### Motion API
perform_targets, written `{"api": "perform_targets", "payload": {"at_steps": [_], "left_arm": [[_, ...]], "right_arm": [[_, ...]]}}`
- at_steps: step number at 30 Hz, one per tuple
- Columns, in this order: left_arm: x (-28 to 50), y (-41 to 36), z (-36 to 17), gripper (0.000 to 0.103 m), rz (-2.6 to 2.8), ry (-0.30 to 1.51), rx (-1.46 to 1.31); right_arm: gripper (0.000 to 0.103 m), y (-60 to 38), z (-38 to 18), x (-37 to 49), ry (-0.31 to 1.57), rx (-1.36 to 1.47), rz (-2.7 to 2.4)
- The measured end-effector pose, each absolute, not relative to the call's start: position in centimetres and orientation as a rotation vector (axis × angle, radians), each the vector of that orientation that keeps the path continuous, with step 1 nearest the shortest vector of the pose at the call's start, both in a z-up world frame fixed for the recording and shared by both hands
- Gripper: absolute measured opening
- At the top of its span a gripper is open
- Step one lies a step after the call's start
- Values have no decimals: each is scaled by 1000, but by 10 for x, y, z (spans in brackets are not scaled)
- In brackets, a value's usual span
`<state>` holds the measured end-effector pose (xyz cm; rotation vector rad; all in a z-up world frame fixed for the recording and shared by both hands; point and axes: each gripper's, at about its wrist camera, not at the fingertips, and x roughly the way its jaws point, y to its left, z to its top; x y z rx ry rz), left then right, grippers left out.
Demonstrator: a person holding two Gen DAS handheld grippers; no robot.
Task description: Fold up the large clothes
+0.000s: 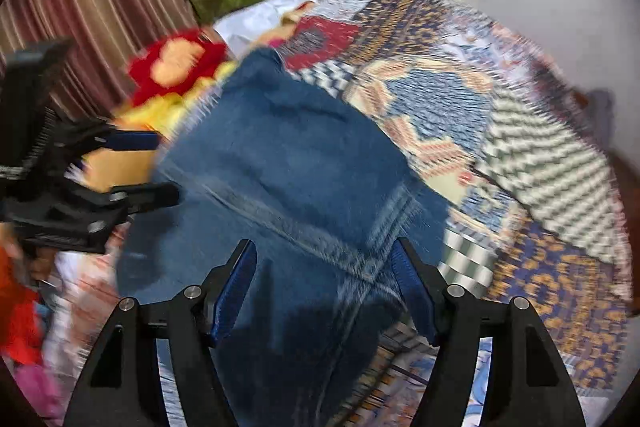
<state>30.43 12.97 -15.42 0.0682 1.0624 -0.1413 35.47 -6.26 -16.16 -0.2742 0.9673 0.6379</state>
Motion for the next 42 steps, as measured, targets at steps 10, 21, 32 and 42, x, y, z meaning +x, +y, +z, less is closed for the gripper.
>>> {"api": "perform_targets", "payload": {"at_steps": [10,21,32,42], "left_arm": [[236,157,-142,78,5,1002,15],[136,130,-8,78,20,547,-55],[43,74,66,78,25,184,-34],[14,63,56,88,71,173,-36]], "right_arm": [[68,-130,-155,297,962,-239,512],[68,-131,-27,201,547,-96,518],[68,-118,33,94,229,-42,545],[80,-114,32,58,196,-36,487]]}}
